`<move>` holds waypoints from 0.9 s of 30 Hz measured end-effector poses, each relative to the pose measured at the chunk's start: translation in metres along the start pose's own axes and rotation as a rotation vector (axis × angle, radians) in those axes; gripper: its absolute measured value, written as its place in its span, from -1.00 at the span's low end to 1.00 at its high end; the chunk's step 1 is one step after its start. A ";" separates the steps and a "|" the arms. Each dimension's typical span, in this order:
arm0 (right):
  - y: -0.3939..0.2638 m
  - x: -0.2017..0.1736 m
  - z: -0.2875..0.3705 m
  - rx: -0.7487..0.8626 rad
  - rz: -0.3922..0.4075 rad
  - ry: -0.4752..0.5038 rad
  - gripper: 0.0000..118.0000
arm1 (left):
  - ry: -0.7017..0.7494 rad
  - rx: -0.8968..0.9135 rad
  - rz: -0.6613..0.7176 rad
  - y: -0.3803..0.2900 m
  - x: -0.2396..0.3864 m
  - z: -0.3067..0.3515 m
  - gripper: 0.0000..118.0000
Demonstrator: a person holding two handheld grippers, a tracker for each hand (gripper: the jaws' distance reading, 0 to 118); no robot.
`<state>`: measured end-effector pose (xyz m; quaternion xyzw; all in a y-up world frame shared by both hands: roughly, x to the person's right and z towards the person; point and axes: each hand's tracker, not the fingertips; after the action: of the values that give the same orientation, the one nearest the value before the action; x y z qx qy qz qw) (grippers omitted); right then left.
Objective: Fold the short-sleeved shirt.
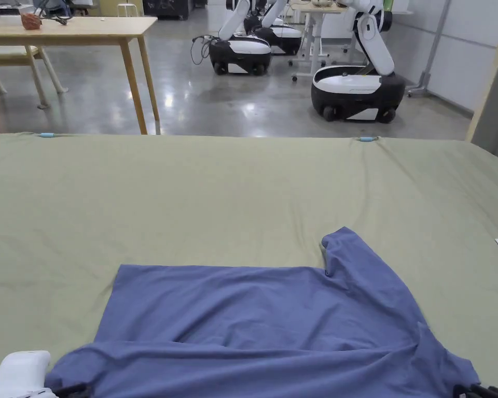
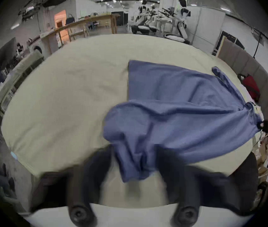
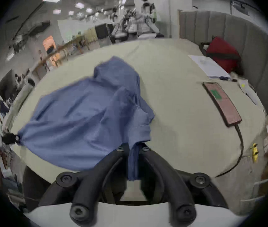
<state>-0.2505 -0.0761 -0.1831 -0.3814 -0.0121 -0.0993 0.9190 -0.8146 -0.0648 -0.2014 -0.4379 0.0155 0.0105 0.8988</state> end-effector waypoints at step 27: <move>0.055 -0.122 -0.018 0.397 0.262 0.065 -0.97 | 0.103 0.163 -0.130 0.150 0.018 -0.112 1.00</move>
<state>-0.3607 -0.0297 -0.2461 -0.1883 0.0480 0.0130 0.9809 -0.8034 -0.0603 -0.3893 -0.3632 0.0338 -0.0718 0.9283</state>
